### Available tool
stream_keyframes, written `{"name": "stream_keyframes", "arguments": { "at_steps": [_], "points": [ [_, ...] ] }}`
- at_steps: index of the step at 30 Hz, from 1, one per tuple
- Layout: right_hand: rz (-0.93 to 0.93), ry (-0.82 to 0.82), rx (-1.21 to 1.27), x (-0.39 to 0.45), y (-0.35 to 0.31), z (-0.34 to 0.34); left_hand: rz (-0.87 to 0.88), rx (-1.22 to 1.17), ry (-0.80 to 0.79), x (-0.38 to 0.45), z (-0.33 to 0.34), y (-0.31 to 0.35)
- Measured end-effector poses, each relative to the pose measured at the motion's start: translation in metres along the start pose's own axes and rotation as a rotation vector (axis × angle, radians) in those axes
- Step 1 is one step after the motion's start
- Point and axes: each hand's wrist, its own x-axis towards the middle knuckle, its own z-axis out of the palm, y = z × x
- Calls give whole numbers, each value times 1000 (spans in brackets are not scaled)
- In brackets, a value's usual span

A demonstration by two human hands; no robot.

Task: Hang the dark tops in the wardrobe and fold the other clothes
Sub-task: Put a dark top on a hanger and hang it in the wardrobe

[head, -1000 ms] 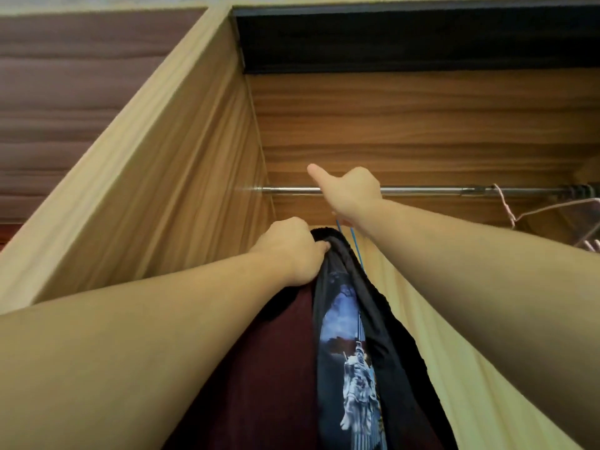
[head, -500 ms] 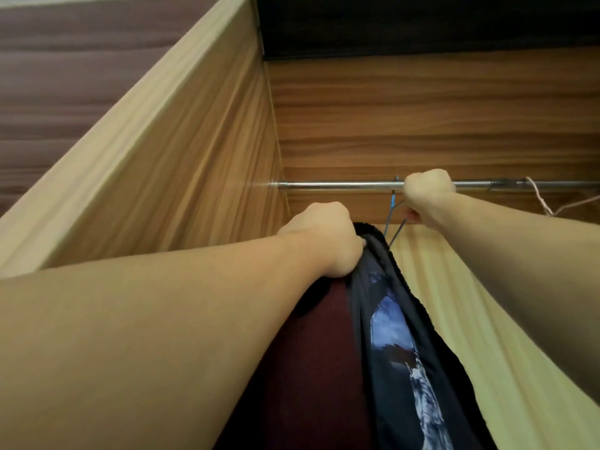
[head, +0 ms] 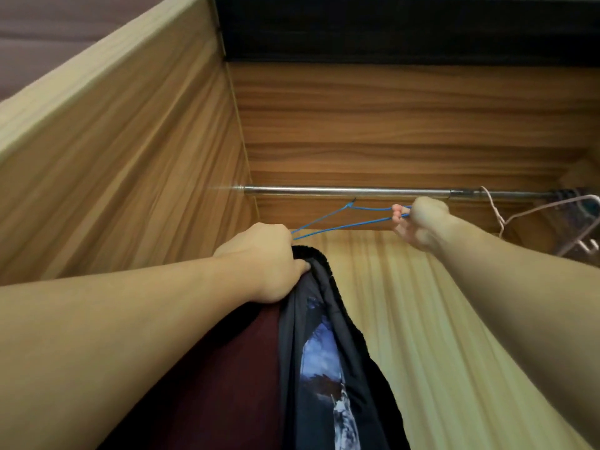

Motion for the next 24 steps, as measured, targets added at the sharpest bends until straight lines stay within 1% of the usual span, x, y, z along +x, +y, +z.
{"name": "stream_keyframes", "arguments": {
  "at_steps": [2, 6, 9, 10, 11, 13, 15, 16, 18, 21, 22, 23, 24],
  "points": [
    [39, -20, 30, -4, 8, 8, -6, 13, -5, -1, 2, -1],
    [43, -25, 89, -16, 24, 16, -6, 35, -21, -3, 9, -6],
    [46, 16, 184, -23, 45, 3, -10, 49, -31, -6, 12, -8],
    [45, 26, 173, -27, 55, -7, -12, 54, -33, -7, 12, -9],
    [53, 33, 100, -31, 65, -18, -10, 60, -35, -8, 13, -9],
    [123, -14, -212, -44, 85, -42, -3, 83, -47, -10, 16, -9],
    [243, -197, -466, -60, 102, -54, 3, 119, -64, -12, 20, -8],
    [278, -284, -532, -67, 109, -53, 6, 135, -75, -13, 22, -7],
    [269, -363, -527, -79, 120, -43, 14, 157, -93, -14, 24, -6],
    [183, -339, -418, -91, 126, -32, 9, 166, -101, -17, 25, -6],
    [176, -361, -424, -96, 125, -36, 10, 170, -104, -18, 26, -6],
    [201, -415, -487, -101, 123, -42, 14, 174, -109, -19, 27, -6],
    [254, -494, -616, -107, 120, -49, 18, 175, -116, -20, 30, -5]
  ]
}}
